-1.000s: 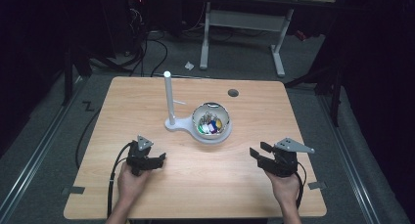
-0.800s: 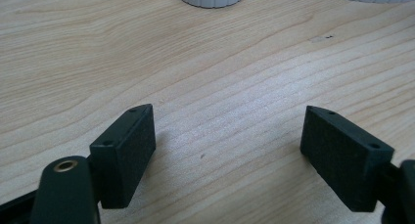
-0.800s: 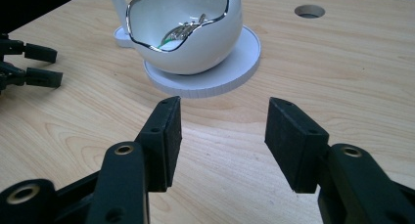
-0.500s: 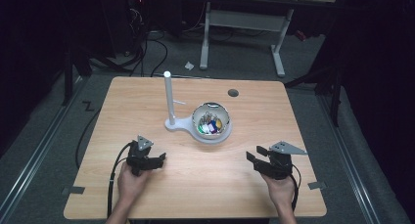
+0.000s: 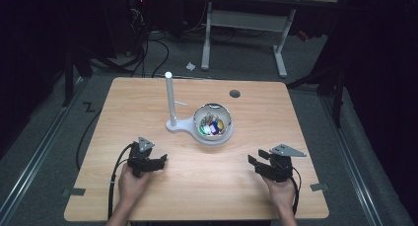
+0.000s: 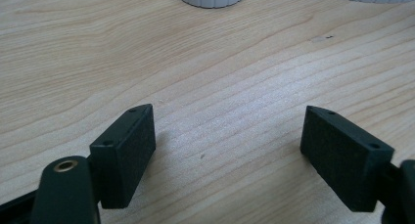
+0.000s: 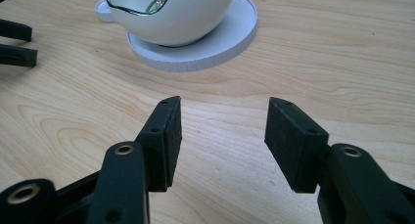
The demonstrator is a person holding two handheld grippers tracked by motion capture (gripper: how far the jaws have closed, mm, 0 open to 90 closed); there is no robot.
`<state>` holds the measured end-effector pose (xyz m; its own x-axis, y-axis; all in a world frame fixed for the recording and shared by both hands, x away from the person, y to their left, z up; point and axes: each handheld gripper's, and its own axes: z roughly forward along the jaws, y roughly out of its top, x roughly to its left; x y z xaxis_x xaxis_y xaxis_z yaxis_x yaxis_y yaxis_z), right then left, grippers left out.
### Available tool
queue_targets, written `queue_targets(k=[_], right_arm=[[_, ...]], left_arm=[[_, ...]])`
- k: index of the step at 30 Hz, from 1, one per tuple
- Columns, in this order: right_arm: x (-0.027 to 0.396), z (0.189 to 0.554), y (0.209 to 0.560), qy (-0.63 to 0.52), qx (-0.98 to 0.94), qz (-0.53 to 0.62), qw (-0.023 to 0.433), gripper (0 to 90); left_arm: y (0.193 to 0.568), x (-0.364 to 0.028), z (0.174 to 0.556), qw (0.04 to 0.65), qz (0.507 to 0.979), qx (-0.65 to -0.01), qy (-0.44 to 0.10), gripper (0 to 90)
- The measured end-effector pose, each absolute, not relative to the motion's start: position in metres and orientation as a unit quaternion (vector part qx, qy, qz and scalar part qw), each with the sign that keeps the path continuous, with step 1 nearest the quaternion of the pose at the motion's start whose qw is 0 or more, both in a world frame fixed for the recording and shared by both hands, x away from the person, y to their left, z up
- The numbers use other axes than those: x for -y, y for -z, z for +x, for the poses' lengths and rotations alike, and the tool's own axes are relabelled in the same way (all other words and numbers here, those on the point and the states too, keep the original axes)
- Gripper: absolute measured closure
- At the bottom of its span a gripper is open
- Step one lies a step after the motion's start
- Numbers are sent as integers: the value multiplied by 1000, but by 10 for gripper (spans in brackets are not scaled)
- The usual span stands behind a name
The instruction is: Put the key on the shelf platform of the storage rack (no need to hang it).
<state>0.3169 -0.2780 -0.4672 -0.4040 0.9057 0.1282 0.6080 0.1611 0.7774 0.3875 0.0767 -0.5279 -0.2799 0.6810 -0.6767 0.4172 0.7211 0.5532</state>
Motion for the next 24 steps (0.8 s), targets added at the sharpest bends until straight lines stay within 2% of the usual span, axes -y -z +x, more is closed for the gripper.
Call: queue_targets(k=[24], right_arm=[[289,323,489,-372,-733,537,188,452]], left_arm=[[528,-77,387,489,348,-788,-135,211]])
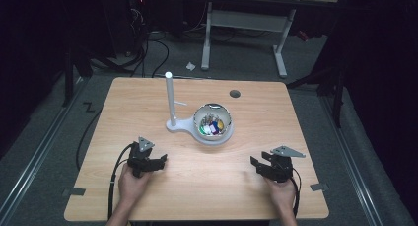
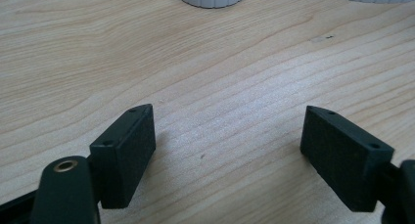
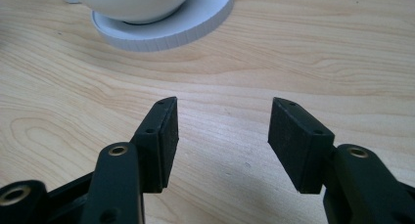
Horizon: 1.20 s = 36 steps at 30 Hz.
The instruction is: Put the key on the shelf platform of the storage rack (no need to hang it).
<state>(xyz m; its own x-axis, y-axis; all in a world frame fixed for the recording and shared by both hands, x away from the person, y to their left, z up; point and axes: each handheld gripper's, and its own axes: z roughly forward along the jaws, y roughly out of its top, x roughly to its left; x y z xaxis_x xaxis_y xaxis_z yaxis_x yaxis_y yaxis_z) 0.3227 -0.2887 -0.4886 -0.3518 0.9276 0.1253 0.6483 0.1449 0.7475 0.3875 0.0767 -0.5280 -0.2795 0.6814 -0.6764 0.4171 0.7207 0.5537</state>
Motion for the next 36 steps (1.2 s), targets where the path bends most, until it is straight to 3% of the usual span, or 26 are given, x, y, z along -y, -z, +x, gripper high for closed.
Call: queue_targets(k=[21,26,36], right_arm=[[291,324,517,-323,-739,554,205,451],[285,324,517,-304,-751,540,228,438],[285,324,518,-303,-749,544,226,421]], left_arm=[[528,-77,388,488,348,-789,-135,211],[528,-77,388,489,348,-788,-136,211],[528,-77,388,489,348,-789,-135,211]])
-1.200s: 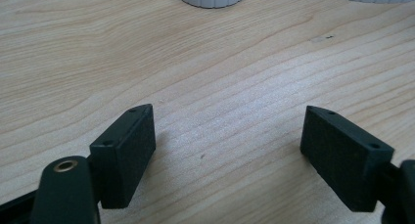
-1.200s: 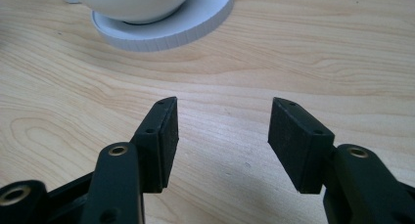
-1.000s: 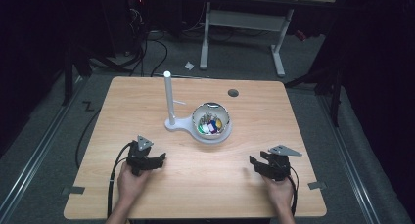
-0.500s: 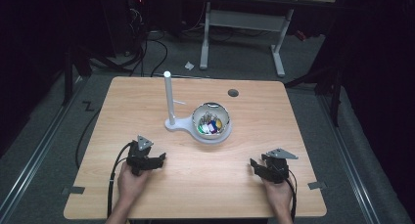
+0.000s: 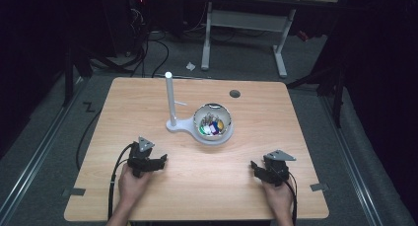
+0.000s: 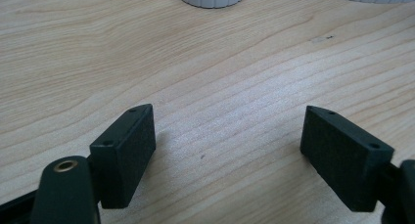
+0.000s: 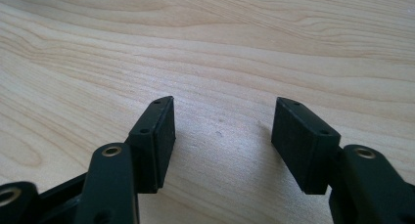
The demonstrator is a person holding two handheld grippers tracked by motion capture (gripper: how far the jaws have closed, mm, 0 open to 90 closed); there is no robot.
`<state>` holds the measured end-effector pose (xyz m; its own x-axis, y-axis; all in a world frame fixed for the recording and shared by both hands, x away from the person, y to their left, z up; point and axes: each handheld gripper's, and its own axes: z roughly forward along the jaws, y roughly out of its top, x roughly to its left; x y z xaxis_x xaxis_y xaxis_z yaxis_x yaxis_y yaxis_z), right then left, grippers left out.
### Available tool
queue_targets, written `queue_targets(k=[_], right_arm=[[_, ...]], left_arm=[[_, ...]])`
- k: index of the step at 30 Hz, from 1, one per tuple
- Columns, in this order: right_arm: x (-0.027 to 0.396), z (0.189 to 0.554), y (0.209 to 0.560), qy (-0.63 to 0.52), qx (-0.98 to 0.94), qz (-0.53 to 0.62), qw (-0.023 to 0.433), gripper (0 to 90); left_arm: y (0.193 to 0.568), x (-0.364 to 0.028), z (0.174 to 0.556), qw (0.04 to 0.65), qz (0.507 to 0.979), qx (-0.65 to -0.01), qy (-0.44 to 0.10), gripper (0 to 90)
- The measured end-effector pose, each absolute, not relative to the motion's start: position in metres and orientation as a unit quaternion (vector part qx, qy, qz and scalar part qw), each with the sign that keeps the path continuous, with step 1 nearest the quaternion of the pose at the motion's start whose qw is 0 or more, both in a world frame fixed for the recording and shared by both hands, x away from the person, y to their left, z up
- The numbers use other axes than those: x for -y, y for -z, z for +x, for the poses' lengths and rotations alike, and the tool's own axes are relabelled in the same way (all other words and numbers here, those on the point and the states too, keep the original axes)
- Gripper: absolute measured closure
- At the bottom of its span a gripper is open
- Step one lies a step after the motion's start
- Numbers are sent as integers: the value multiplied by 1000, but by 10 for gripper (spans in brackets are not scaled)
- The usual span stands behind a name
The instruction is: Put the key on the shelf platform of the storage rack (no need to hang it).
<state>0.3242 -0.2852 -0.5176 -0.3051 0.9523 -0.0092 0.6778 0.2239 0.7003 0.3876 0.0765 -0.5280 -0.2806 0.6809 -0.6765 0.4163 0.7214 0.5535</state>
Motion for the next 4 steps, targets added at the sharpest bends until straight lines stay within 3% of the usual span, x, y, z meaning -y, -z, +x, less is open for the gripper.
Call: queue_targets(k=[4], right_arm=[[285,324,518,-303,-749,544,227,419]], left_arm=[[528,-77,388,489,348,-789,-136,211]])
